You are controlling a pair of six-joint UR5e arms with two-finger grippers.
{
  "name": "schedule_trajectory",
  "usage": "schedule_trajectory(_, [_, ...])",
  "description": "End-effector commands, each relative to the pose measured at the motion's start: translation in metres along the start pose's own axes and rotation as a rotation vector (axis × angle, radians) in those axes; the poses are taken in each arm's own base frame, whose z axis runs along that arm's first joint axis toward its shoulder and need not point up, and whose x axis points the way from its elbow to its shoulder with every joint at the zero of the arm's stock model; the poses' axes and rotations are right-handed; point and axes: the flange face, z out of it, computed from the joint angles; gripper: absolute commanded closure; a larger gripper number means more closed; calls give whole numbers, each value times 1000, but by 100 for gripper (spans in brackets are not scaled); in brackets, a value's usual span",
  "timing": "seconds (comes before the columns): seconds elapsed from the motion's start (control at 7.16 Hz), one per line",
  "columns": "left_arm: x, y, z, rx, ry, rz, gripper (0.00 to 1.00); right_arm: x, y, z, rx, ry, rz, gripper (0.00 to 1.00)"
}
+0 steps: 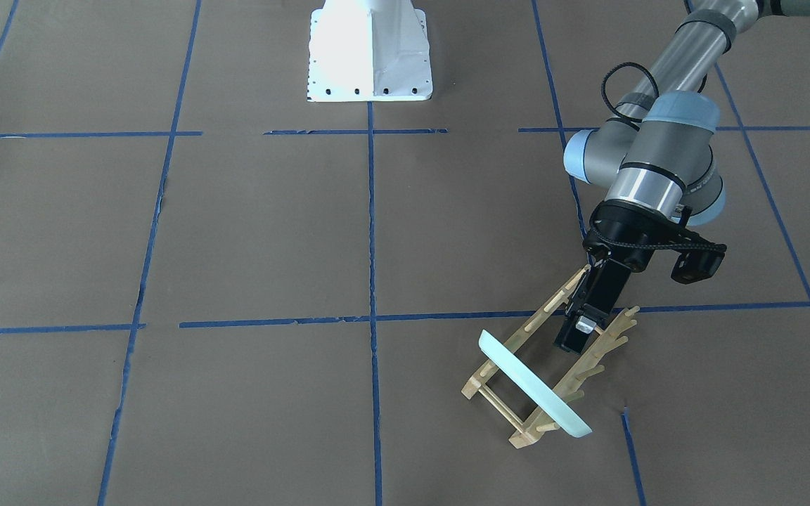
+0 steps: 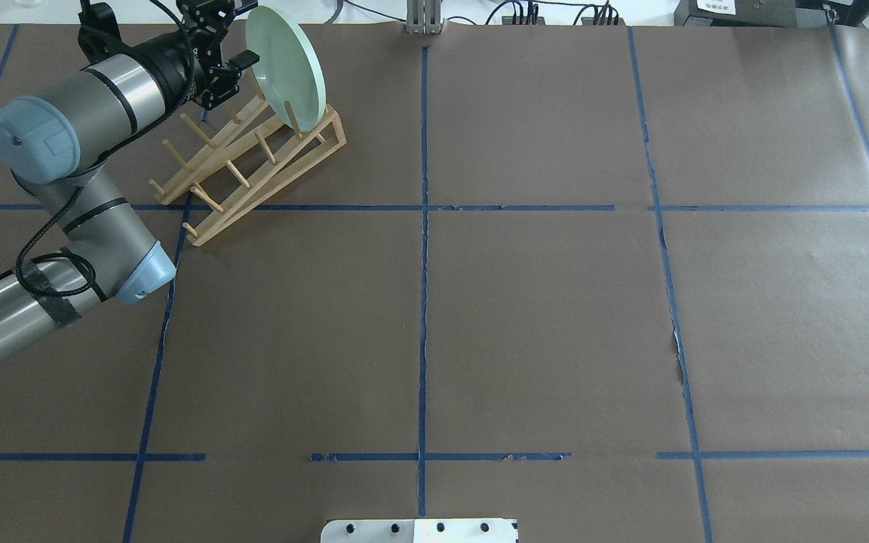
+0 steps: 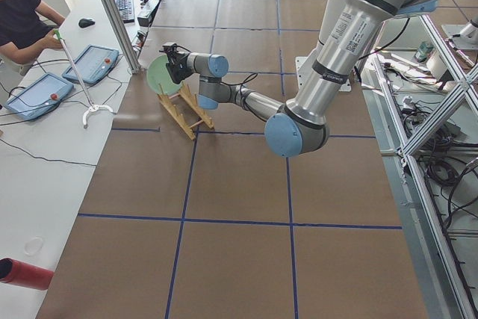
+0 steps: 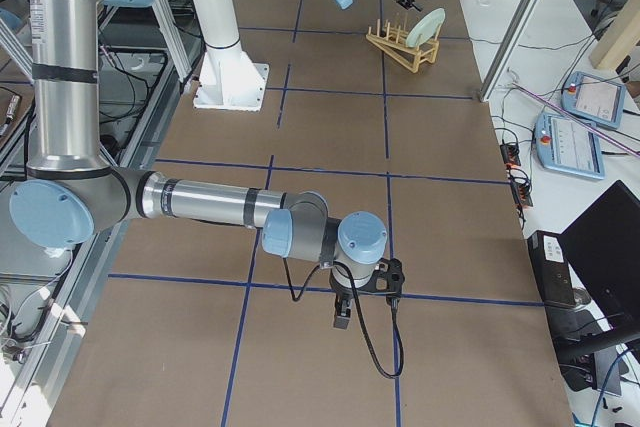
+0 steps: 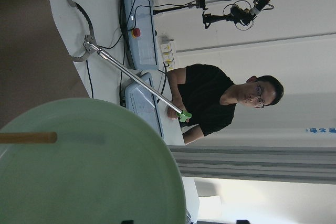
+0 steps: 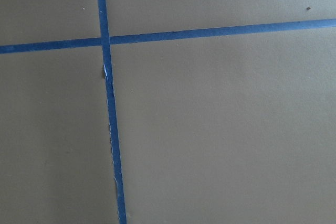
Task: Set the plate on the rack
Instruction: 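Lower the upright plate with the left gripper into the rack's peg slot, then open the left gripper and withdraw it away from the plate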
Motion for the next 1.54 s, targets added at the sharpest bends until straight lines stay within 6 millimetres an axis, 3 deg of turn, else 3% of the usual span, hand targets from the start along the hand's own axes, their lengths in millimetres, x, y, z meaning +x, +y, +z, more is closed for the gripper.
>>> schedule_trajectory(0.0, [2,0,-1,-1,3,8,0,0,0,0,0,0,0,0])
schedule_trajectory(0.28, [8,1,-6,-8,7,241,0,0,0,0,0,0,0,0])
schedule_trajectory(0.42, [-2,-6,-18,-15,-28,422,0,0,0,0,0,0,0,0])
schedule_trajectory(0.7, [5,-12,-27,-15,-139,675,0,0,0,0,0,0,0,0])
schedule_trajectory(0.84, [17,-22,-47,-19,-192,839,0,0,0,0,0,0,0,0])
schedule_trajectory(0.98, [15,-39,-72,-46,-267,961,0,0,0,0,0,0,0,0])
schedule_trajectory(1.26, [1,-77,-103,-54,-378,1187,0,0,0,0,0,0,0,0])
schedule_trajectory(1.4, [11,-91,-110,-65,-469,1286,0,0,-1,0,0,0,0,0])
